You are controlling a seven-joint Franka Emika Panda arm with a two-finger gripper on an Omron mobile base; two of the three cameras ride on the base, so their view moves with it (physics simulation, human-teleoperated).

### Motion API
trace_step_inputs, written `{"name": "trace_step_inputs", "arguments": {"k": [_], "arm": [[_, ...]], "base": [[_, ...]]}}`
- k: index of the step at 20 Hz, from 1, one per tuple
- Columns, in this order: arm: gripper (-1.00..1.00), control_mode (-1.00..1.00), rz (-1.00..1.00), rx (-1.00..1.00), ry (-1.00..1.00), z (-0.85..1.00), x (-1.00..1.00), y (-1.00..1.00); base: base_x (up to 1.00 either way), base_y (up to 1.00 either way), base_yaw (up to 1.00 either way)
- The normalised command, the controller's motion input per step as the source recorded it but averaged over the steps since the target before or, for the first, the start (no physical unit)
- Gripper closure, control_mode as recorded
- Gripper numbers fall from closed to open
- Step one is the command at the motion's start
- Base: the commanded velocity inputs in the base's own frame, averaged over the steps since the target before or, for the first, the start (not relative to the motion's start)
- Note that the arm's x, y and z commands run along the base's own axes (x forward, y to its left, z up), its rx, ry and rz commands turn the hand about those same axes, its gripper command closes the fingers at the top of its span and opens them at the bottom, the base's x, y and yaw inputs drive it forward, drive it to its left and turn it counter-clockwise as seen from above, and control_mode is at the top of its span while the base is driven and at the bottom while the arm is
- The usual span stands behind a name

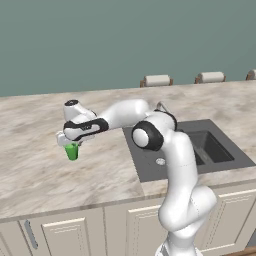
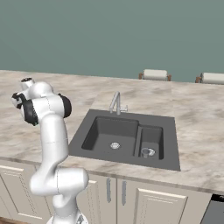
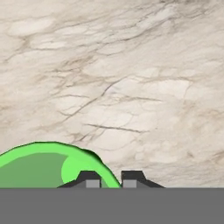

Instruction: Move any existing items from the left basin to the right basin for drying. Then move the cup from the counter to the left basin of the sink for washing.

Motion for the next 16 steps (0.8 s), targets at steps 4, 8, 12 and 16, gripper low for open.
{"name": "trace_step_inputs", "arguments": {"k": [4,8,12,16], "arm": [[1.00,-1.00,0.00,0.01,-0.04,0.00,-0.01,-0.03],[1.00,-1.00,-0.01,0.02,-0.12,0.19,-0.21,-0.36],[1.00,-1.00,-0.07,0.08,-0.12,0.43,-0.22,-0.60],[1.00,-1.00,-0.09,0.17,-0.02,0.41,-0.25,-0.81]], "base": [[0.00,0.00,0.00],[0.00,0.00,0.00],[0.00,0.00,0.00],[0.00,0.00,0.00]]}}
